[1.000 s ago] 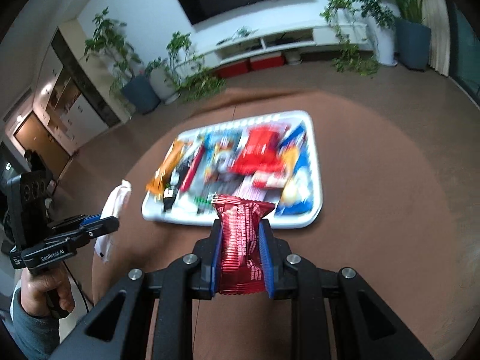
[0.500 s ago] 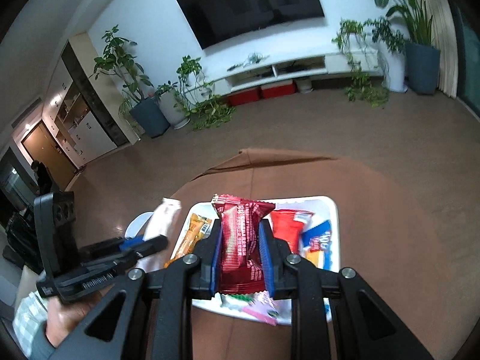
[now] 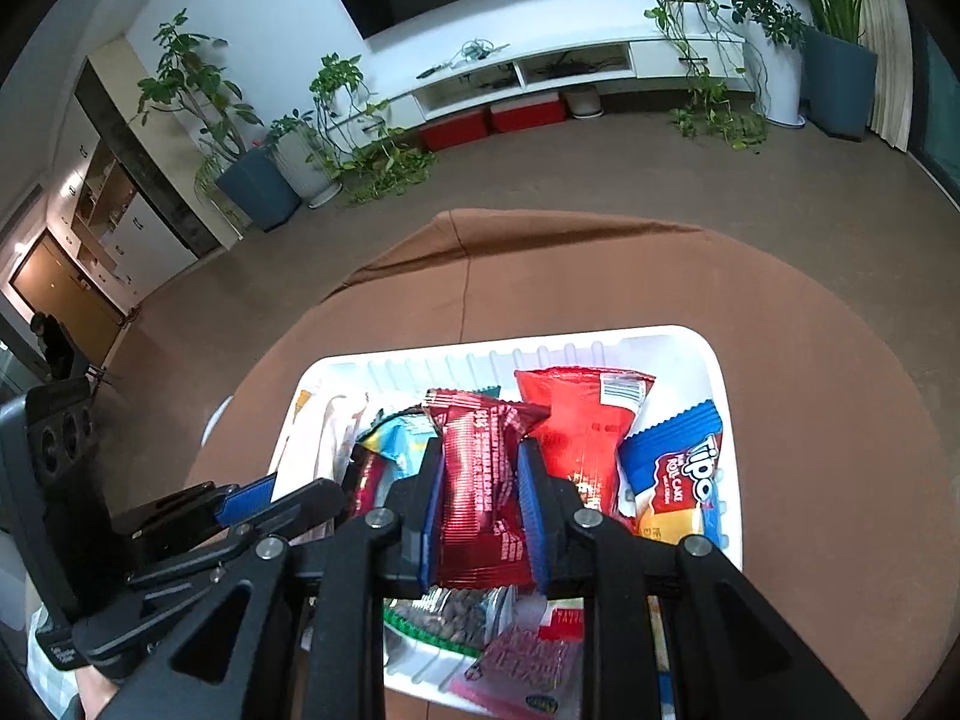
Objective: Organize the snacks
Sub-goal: 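Open the left tool in the tray while the right tool releases the red packet there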
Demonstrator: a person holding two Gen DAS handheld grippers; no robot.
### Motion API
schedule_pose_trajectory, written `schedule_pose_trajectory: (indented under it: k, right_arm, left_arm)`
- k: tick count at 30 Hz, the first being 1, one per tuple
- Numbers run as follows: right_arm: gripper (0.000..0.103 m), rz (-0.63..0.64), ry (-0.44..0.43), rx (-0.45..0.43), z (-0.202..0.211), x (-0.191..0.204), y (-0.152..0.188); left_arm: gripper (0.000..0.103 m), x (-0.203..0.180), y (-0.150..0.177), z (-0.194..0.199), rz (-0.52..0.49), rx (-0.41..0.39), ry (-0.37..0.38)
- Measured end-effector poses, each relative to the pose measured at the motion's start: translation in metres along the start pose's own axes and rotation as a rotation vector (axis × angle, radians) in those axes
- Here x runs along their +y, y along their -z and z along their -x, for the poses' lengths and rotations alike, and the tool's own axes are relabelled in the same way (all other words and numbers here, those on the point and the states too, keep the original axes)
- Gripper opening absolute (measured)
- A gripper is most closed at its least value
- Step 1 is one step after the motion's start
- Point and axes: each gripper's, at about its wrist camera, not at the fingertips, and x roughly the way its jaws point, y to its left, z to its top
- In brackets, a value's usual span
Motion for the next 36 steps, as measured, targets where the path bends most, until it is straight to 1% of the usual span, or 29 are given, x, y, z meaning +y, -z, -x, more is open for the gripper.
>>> schedule_pose_trajectory:
  k: [3,8,10,13,15,16,18,20,22,23,24,25,27,28,29,31,32,35,36]
  right_arm:
    - [0.026,-0.001,0.012,0.013,-0.007,0.001,0.002]
    - [0.027,0.004,0.013,0.019,-0.012,-0.001,0.004]
    - [0.027,0.004,0.014,0.017,-0.011,-0.001,0.004]
    - [0.032,0.007,0.011,0.021,-0.012,0.0,0.004]
    - [0.032,0.007,0.013,0.018,-0.011,0.0,0.004]
    - [0.032,0.006,0.013,0.016,-0.011,-0.001,0.005]
    - [0.034,0.007,0.015,0.008,-0.008,0.0,0.005]
    - [0.039,0.01,0.018,-0.003,-0.003,-0.001,0.006]
    - [0.044,0.006,0.016,-0.015,0.004,-0.001,0.008]
    - [0.046,0.003,0.016,-0.022,0.009,-0.001,0.009]
    - [0.051,0.0,0.015,-0.032,0.014,-0.001,0.01]
    - [0.058,-0.003,0.012,-0.052,0.022,0.0,0.012]
    - [0.066,-0.004,0.005,-0.091,0.038,0.0,0.015]
    - [0.07,-0.002,0.0,-0.118,0.049,0.0,0.019]
    - [0.072,0.001,-0.003,-0.145,0.06,0.0,0.023]
    - [0.079,0.012,0.0,-0.209,0.085,0.004,0.034]
    - [0.081,0.021,0.003,-0.237,0.095,0.006,0.039]
    - [0.091,0.088,0.053,-0.393,0.141,0.021,0.064]
    - [0.096,0.113,0.065,-0.457,0.159,0.028,0.073]
  left_arm:
    - [0.023,0.002,0.001,-0.005,0.009,-0.008,-0.006]
    - [0.026,0.002,0.004,-0.013,0.008,0.001,-0.006]
    - [0.029,0.005,0.005,-0.014,0.015,0.002,-0.008]
    - [0.034,0.004,0.007,-0.018,0.013,0.008,-0.014]
    - [0.047,0.004,0.007,-0.019,0.011,-0.003,-0.007]
    - [0.049,0.002,0.006,-0.018,0.005,-0.012,-0.014]
    - [0.058,0.0,0.005,-0.014,-0.002,-0.022,-0.022]
    - [0.062,-0.003,0.005,-0.008,-0.013,-0.033,-0.028]
    - [0.068,-0.006,0.005,-0.002,-0.02,-0.045,-0.035]
    - [0.075,-0.009,0.006,0.003,-0.022,-0.053,-0.039]
    - [0.079,-0.011,0.008,0.009,-0.022,-0.068,-0.048]
    - [0.081,-0.014,0.009,0.016,-0.024,-0.088,-0.058]
    - [0.099,-0.022,0.014,0.032,-0.031,-0.126,-0.08]
    - [0.102,-0.025,0.017,0.042,-0.034,-0.149,-0.096]
    - [0.103,-0.03,0.022,0.055,-0.041,-0.189,-0.104]
    - [0.103,-0.039,0.032,0.076,-0.052,-0.236,-0.109]
    - [0.103,-0.045,0.039,0.088,-0.063,-0.263,-0.114]
    - [0.103,-0.071,0.062,0.13,-0.128,-0.358,-0.139]
    - [0.103,-0.08,0.069,0.142,-0.144,-0.386,-0.165]
